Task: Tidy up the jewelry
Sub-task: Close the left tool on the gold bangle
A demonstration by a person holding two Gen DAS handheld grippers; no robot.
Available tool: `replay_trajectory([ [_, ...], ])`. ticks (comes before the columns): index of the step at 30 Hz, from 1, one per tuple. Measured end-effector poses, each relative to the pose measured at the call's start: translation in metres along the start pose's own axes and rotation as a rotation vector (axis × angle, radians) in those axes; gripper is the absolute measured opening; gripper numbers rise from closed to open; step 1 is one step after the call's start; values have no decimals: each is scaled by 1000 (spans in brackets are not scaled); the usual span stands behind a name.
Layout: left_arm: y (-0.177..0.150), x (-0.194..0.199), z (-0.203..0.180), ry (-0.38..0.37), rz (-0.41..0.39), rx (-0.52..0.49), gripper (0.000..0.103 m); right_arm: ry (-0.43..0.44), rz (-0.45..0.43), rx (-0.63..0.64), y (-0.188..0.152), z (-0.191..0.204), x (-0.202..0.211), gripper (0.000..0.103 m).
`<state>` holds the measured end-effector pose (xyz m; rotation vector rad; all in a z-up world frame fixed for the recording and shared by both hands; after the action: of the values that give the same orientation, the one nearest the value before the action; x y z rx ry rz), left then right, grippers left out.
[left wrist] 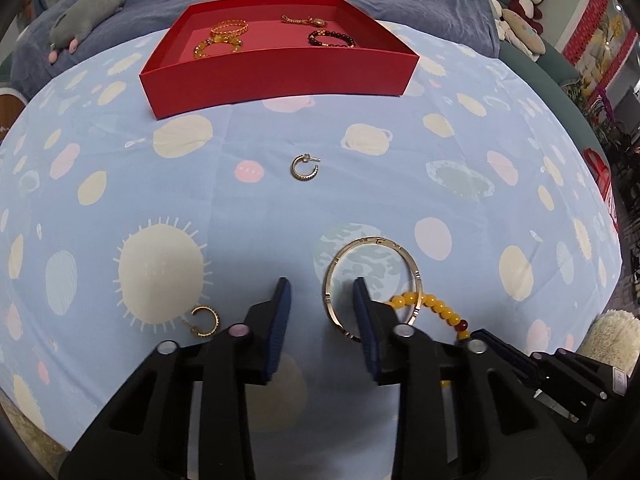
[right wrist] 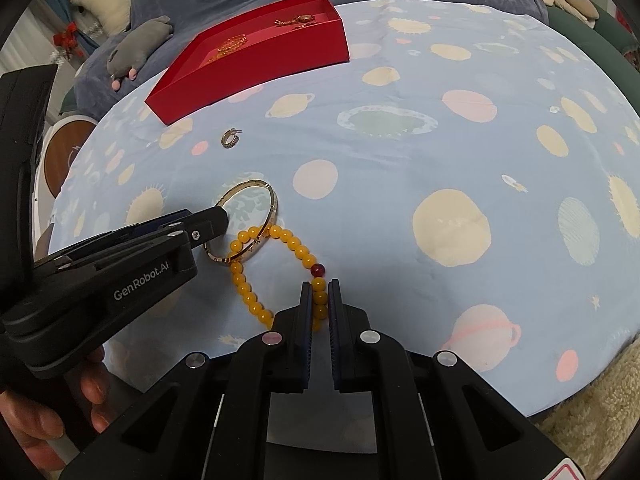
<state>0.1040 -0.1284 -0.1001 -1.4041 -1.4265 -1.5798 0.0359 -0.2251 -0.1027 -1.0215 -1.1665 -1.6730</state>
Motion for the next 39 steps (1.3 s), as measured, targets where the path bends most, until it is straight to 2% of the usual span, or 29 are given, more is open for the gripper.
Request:
replay_trajectory([
  [1, 0, 0, 1, -1, 0, 0, 10, 1, 0, 0, 0, 0, 0, 7],
  [3, 1, -1, 4, -4, 3, 5, 3, 3, 1, 0, 1, 1, 0, 7],
  [13, -5, 17, 21, -39, 2, 64, 3, 25, -35, -19, 9, 1, 15, 7],
  [25, -5, 51, 46, -23, -39, 116, 3, 57, -133, -41, 39, 6, 54, 7],
  [39, -2, 78, 52, -35, -74, 134, 3, 81, -146, -21, 36, 21, 62, 7],
])
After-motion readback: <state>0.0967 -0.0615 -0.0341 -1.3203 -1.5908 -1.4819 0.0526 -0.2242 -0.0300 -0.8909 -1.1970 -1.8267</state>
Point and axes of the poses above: each gripper's, at about its wrist camera, not at the fingertips, and x roughly against the way its jaws point, z to its left, y to its top, the point moved 9 cm from there along -x, roughly the way its jaws point, and after that the axes turned 7 degrees about z, right-handed, at the moved point
